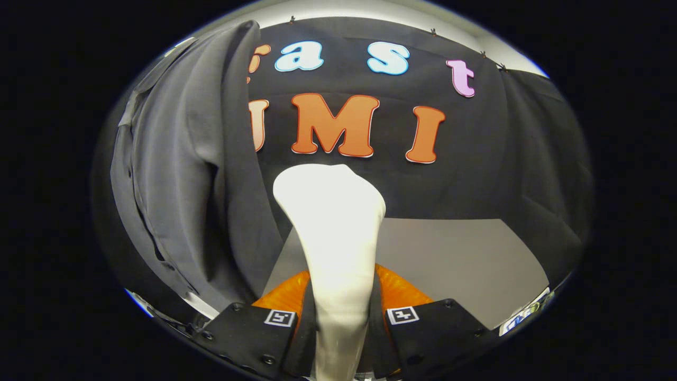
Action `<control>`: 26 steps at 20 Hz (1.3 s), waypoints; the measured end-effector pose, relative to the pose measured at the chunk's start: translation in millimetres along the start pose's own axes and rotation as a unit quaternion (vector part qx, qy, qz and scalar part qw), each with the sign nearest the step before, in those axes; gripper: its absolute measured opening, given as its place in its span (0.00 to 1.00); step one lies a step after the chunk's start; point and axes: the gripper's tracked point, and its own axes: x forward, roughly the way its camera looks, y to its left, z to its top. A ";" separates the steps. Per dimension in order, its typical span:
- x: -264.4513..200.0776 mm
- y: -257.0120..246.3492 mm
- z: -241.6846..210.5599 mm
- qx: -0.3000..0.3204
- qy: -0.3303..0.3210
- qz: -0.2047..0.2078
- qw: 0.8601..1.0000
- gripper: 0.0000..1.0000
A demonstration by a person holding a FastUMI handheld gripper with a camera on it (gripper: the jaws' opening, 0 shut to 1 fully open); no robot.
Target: Iron the clothes twice with a garment steamer, once on the left side and once on the right side.
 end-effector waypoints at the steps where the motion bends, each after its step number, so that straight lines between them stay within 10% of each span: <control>1: -6.8 -0.2 2.0 0.001 -0.012 -0.006 1.000 0.49; 14: -104.6 14.6 24.1 0.014 -0.154 -0.064 0.986 0.49; 26: -205.8 87.7 34.0 -0.003 -0.235 -0.028 0.972 0.48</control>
